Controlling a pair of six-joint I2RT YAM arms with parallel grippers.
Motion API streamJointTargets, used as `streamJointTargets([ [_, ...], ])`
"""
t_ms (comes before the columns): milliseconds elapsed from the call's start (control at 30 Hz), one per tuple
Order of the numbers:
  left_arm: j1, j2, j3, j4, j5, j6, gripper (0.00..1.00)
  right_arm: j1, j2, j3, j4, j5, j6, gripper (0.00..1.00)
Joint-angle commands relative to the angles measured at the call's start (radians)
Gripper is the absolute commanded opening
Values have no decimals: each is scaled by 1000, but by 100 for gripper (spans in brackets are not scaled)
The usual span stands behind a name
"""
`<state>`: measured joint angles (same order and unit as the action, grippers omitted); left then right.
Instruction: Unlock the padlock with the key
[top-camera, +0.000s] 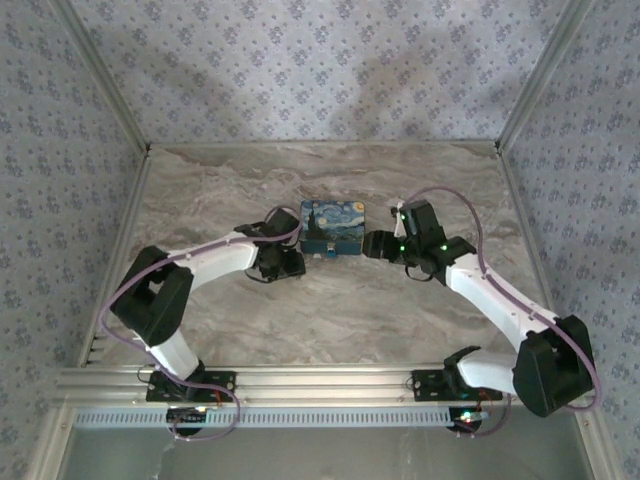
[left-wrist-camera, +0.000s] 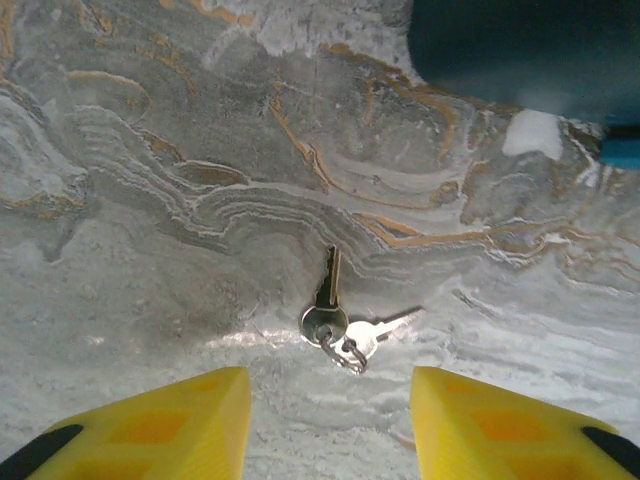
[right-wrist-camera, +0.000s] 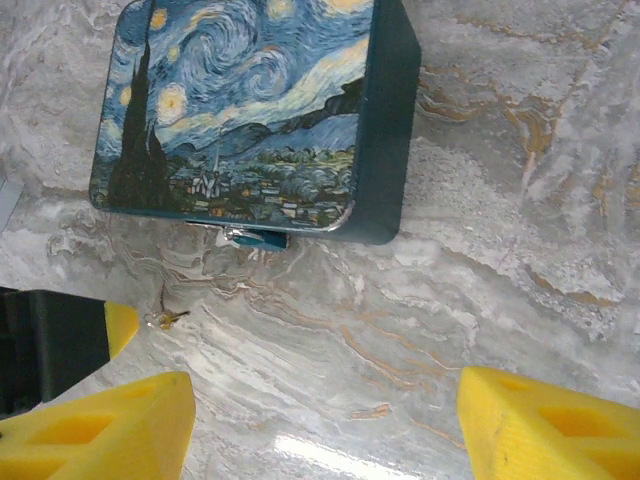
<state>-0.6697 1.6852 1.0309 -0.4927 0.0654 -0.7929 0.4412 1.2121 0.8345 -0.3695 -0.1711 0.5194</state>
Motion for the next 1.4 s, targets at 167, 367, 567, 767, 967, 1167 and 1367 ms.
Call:
streamJointTargets([
  [167,-18,74,81,-75,-75,-20,41,-1,-31,-20,-14,16,7,72],
  [367,-31,134,118,-114,-93,-12,32,-10,-31,-30,-8,8,13,72],
  [567,-61,176,113,-144,-107,-13,22,-23,-37,-35,-10,4,13,72],
  [767,-71,187,87,-145,-116,-8,1,-33,-42,-37,-3,0,16,72],
  [967,-70,134,98,-171,-144,18,0,-36,-42,-43,4,-3,22,72],
  [1167,-71,42,120,-215,-179,54,0,-33,-52,-47,16,-5,31,71],
  [1367,-71,-51,148,-236,-203,83,0,-23,-67,-48,27,-8,29,71],
])
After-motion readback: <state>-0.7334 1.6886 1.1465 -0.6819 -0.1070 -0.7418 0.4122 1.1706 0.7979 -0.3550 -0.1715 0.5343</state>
